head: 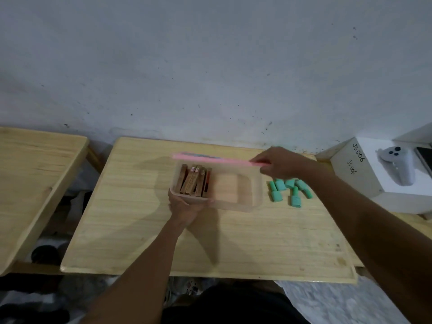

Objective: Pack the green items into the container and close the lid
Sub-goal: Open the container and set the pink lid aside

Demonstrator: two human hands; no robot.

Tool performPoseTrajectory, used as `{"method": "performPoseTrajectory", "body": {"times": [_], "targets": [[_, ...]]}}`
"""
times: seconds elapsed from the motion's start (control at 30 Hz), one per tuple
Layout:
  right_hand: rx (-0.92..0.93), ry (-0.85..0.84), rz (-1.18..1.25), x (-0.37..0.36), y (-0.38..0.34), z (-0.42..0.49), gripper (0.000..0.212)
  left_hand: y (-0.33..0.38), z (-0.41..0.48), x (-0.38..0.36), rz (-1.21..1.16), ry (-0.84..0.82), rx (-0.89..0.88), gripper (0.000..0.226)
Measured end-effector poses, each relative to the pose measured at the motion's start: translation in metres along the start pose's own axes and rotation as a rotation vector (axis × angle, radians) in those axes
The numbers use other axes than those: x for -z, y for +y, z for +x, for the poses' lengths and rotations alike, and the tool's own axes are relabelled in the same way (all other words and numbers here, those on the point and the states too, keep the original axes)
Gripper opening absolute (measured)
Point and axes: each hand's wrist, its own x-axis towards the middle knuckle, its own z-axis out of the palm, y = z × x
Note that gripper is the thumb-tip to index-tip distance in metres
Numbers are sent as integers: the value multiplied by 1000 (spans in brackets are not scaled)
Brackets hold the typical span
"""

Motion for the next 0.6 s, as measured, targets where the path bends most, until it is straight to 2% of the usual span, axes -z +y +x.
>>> {"method": "performPoseTrajectory", "body": {"times": [0.07, 0.13, 0.2, 0.23, 0.3, 0.37, 0.43, 0.5, 0.57, 0.6], "targets": [[-2, 203, 53, 9, -3, 0, 33, 3, -2, 3, 18, -20, 1, 151], [49, 485, 131, 9, -13, 1, 26, 7, -4, 10, -16, -85, -10, 148], [115, 688, 161, 0, -31, 5, 23, 14, -4, 24, -13, -114, -15, 129], [135, 731, 145, -9, -42, 7, 24, 19, -1, 33, 3, -64, -13, 113], [202, 784, 98, -33, -66, 12, 28, 36, 0, 52, -61, 97, -18, 81], [306, 844, 53, -59, -93, 15, 31, 58, 0, 69, -224, 157, 33, 70], [416, 867, 20, -85, -120, 18, 26, 78, -4, 80, -319, -14, 95, 64], [473, 832, -28, -105, -144, 26, 24, 95, -12, 85, -384, -185, 90, 44], [490, 746, -3, -119, -158, 36, 29, 108, -19, 87, -378, -196, 60, 16], [512, 671, 28, -122, -161, 39, 35, 110, -18, 91, -346, -153, 47, 14]]}}
